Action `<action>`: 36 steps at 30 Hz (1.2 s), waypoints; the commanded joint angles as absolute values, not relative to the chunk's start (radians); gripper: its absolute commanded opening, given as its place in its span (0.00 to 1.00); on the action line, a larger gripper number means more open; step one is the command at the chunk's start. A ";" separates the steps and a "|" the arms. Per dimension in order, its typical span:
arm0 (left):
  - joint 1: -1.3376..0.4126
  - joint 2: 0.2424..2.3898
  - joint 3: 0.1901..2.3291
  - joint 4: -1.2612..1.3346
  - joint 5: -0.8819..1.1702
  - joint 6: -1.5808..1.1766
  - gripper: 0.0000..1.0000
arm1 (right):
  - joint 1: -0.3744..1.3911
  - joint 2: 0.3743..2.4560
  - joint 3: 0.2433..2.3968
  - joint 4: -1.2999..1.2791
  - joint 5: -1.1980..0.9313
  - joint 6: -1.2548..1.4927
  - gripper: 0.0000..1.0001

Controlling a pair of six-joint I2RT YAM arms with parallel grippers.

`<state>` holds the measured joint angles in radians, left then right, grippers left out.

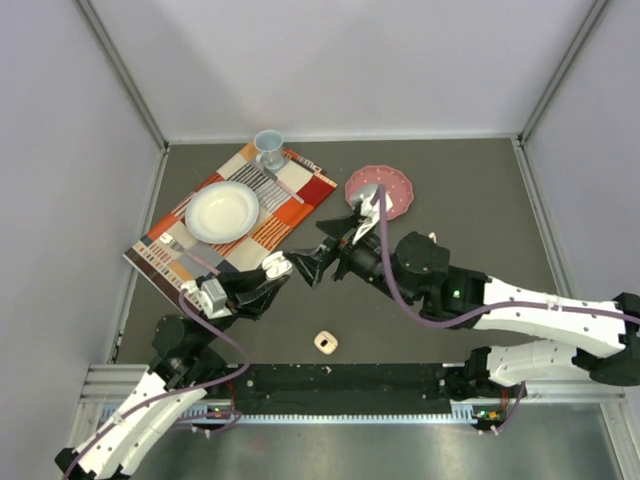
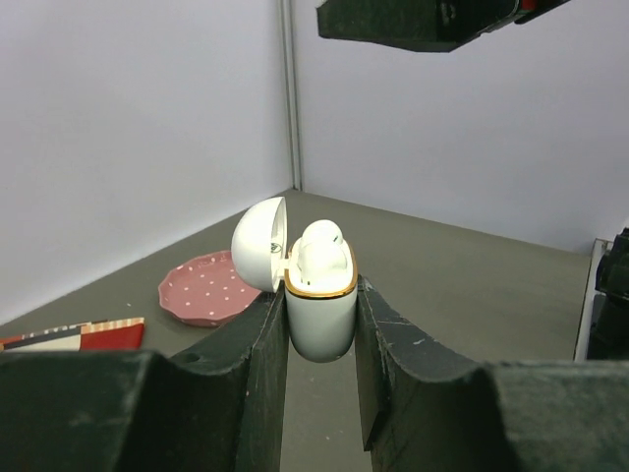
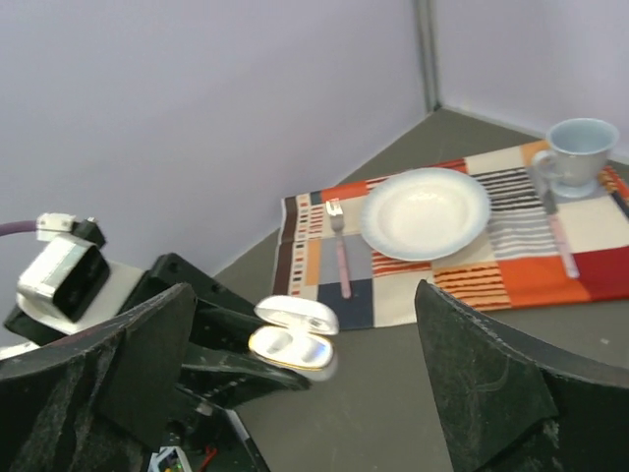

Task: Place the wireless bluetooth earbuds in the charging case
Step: Insert the left earbud into the left side groove of the charging case, then close the charging case with the earbuds.

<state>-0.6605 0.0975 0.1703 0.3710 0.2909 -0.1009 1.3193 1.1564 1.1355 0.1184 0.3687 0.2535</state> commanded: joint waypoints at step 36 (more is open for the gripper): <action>-0.663 0.630 0.147 1.207 0.617 -0.248 0.00 | 0.971 1.218 1.362 -0.515 0.143 0.588 0.98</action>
<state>-0.6605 0.6079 0.0937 1.1522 0.5652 -0.2379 0.9783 1.1763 1.3334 -0.5396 0.1822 0.5705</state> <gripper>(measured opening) 0.335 0.982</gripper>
